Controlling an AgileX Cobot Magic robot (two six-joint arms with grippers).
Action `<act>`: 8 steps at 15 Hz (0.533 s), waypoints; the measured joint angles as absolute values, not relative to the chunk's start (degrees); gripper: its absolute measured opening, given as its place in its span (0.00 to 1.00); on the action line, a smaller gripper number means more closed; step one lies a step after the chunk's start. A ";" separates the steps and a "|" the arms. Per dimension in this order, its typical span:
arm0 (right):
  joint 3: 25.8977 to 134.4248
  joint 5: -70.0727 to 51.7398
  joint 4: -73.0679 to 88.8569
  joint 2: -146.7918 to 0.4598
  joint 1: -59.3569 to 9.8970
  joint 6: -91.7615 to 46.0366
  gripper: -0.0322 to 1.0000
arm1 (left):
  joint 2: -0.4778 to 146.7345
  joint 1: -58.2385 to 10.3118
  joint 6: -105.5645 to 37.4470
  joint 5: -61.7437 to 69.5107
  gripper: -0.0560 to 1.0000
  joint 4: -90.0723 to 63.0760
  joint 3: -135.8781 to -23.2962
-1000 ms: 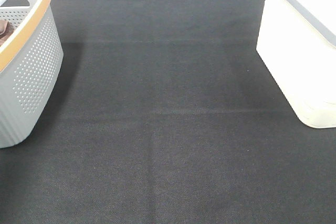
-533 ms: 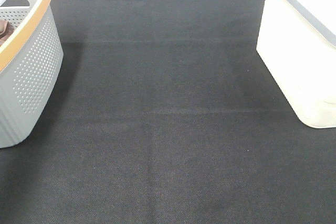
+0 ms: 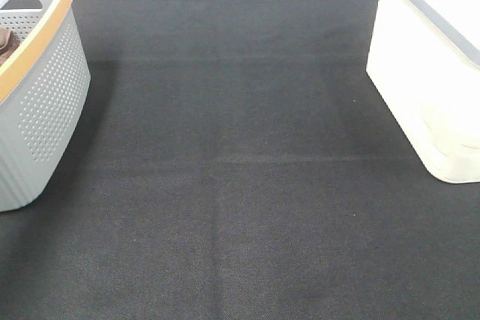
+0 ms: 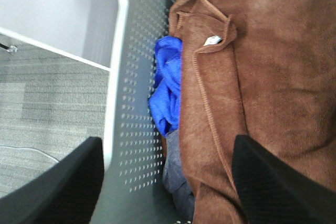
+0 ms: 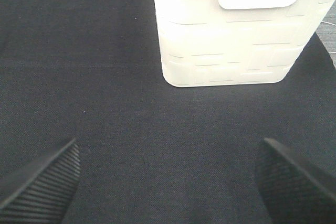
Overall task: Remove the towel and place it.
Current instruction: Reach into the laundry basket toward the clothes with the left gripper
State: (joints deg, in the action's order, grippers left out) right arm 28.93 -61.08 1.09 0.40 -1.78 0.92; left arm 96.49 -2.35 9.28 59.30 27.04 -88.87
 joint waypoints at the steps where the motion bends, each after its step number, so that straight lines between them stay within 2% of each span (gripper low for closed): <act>1: 28.93 -61.08 1.09 0.40 -1.78 0.92 0.85 | 99.29 -2.29 8.08 60.22 0.68 26.36 -91.27; 3: 28.93 -61.08 1.09 0.40 -1.78 0.92 0.85 | 104.34 -0.80 5.56 61.02 0.68 22.52 -95.63; 5: 28.93 -61.08 1.09 0.40 -1.78 0.92 0.85 | 109.32 3.72 0.80 61.42 0.68 13.98 -99.47; 8: 28.93 -61.08 1.09 0.40 -1.78 0.92 0.85 | 113.56 6.13 -3.32 59.82 0.68 11.29 -101.36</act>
State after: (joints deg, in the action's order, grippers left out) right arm 28.93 -61.08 1.09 0.40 -1.78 0.92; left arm 113.56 6.13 -3.32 59.82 11.29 -101.36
